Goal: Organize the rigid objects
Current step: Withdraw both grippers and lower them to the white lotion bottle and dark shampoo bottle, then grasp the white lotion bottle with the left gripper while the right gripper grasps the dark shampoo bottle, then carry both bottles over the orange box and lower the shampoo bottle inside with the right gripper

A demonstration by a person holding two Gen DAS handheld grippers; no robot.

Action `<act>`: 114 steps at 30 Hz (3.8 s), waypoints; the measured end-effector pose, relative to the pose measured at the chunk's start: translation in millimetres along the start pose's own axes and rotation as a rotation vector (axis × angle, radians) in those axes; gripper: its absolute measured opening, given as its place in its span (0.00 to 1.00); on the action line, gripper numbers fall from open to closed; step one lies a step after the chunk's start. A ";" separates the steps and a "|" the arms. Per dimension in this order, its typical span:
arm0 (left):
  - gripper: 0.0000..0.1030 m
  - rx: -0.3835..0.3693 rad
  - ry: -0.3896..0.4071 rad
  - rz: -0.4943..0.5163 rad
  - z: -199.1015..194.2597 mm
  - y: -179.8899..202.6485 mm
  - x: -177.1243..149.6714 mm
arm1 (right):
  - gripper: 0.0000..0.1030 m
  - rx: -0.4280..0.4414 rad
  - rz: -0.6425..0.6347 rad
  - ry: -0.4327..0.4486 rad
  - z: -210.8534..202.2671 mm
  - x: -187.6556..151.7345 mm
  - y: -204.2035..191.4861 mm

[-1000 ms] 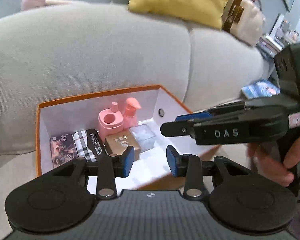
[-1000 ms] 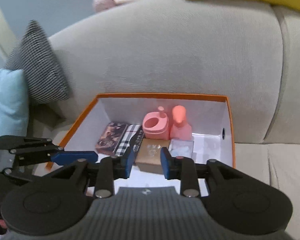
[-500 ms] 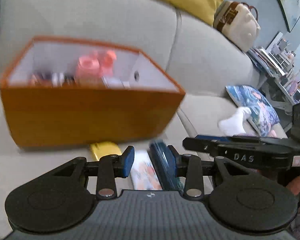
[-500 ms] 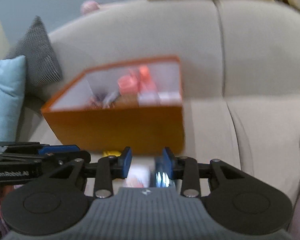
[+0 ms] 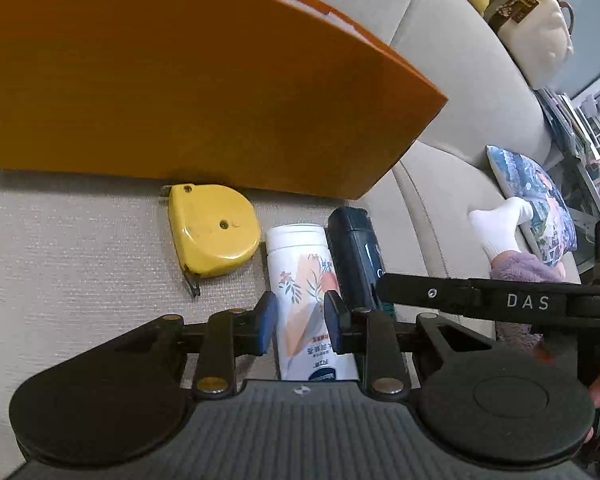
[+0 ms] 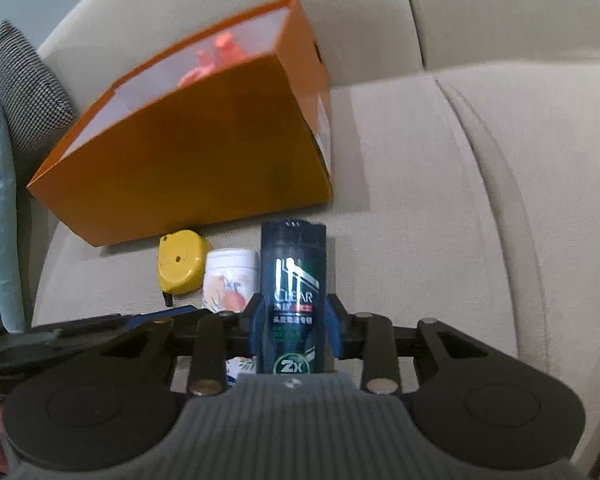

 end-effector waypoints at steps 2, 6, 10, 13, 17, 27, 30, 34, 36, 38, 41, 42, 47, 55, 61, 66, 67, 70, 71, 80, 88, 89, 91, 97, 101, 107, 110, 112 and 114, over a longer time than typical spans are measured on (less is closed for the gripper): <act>0.34 -0.008 -0.014 -0.017 3.4 -3.0 0.0 | 0.35 0.016 0.028 -0.012 3.6 1.2 4.6; 0.42 -0.034 -0.029 -0.065 8.8 -8.8 -1.2 | 0.41 0.042 0.066 -0.033 8.0 3.4 10.0; 0.45 -0.046 -0.029 -0.084 9.0 -13.1 -1.8 | 0.40 0.051 0.059 -0.050 16.2 1.2 7.4; 0.44 -0.066 -0.035 -0.114 11.2 -15.7 0.2 | 0.36 0.025 0.019 -0.068 21.5 -2.0 2.4; 0.43 -0.089 -0.043 -0.139 13.5 -19.6 2.0 | 0.35 0.015 0.020 -0.074 25.3 -1.0 3.4; 0.35 -0.062 -0.059 -0.132 17.9 -8.8 6.7 | 0.35 -0.007 0.039 -0.082 27.9 -1.1 3.7; 0.29 -0.066 -0.057 -0.132 16.1 -6.9 7.4 | 0.35 -0.003 0.046 -0.084 24.3 -0.5 5.3; 0.29 -0.058 -0.047 -0.114 12.6 -2.1 7.7 | 0.37 -0.010 0.048 -0.079 23.0 -0.8 4.5; 0.29 -0.050 -0.042 -0.102 11.6 0.5 7.7 | 0.37 -0.016 0.037 -0.067 20.6 -0.6 2.5; 0.29 -0.048 -0.037 -0.098 10.0 2.0 7.5 | 0.33 -0.021 0.032 -0.058 18.8 -1.2 0.1; 0.27 -0.053 -0.029 -0.095 6.5 5.3 8.5 | 0.33 -0.030 0.021 -0.050 18.8 -3.6 -2.1; 0.27 -0.055 -0.023 -0.091 4.4 6.2 9.1 | 0.32 -0.035 0.015 -0.048 18.1 -4.1 -2.9; 0.25 -0.064 0.007 -0.090 -9.4 5.6 11.7 | 0.32 -0.037 -0.021 -0.024 10.6 -7.1 -14.9; 0.25 -0.105 0.100 -0.047 -53.3 8.9 19.8 | 0.31 -0.015 -0.115 0.102 -24.1 -12.3 -53.8; 0.25 -0.139 0.198 -0.004 -99.9 13.3 40.6 | 0.31 -0.024 -0.187 0.228 -57.5 -1.1 -92.9; 0.25 -0.151 0.287 0.019 -136.0 10.8 74.1 | 0.31 -0.059 -0.311 0.285 -86.3 35.1 -127.0; 0.25 -0.146 0.309 0.019 -142.5 7.9 83.8 | 0.31 -0.071 -0.337 0.295 -90.8 44.4 -132.9; 0.25 -0.113 0.359 0.042 -151.7 2.3 107.7 | 0.31 -0.122 -0.417 0.307 -93.4 76.3 -147.6; 0.25 -0.103 0.369 0.047 -153.5 -0.9 114.1 | 0.31 -0.148 -0.435 0.301 -89.8 88.3 -151.6; 0.25 -0.047 0.361 0.044 -124.8 -40.4 143.7 | 0.31 -0.325 -0.445 0.056 6.2 148.5 -134.1; 0.25 -0.075 0.308 -0.004 -92.3 -72.9 151.4 | 0.30 -0.422 -0.416 -0.090 65.8 162.0 -112.5; 0.25 -0.083 0.304 -0.011 -90.0 -75.3 152.8 | 0.30 -0.434 -0.414 -0.104 71.9 164.1 -110.8; 0.25 -0.084 0.297 -0.016 -84.8 -78.3 154.1 | 0.30 -0.456 -0.433 -0.100 77.1 168.4 -113.3; 0.25 -0.107 0.274 -0.044 -74.2 -87.8 158.0 | 0.30 -0.516 -0.455 -0.139 105.8 190.2 -106.5; 0.25 -0.113 0.268 -0.059 -71.9 -90.3 161.2 | 0.30 -0.524 -0.456 -0.159 115.5 197.8 -103.4; 0.25 -0.119 0.257 -0.073 -69.4 -91.2 160.4 | 0.29 -0.574 -0.523 -0.164 118.5 203.2 -105.5; 0.25 -0.114 0.256 -0.070 -69.8 -90.5 159.2 | 0.27 -0.546 -0.547 -0.169 112.7 202.2 -106.0; 0.25 -0.112 0.244 -0.067 -68.7 -90.0 159.2 | 0.21 -0.529 -0.580 -0.185 111.3 199.5 -107.6; 0.25 -0.108 0.232 -0.062 -68.0 -88.7 159.6 | 0.15 -0.511 -0.620 -0.211 111.3 196.5 -106.8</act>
Point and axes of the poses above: each gripper's, at about its wrist camera, not at the fingertips, and z roughly the way its jaws point, y to its right, x to its top, the point moved 2 cm from there along z, roughly the way its jaws point, and after that the axes turned 6 degrees about x, right-handed, at the moved point
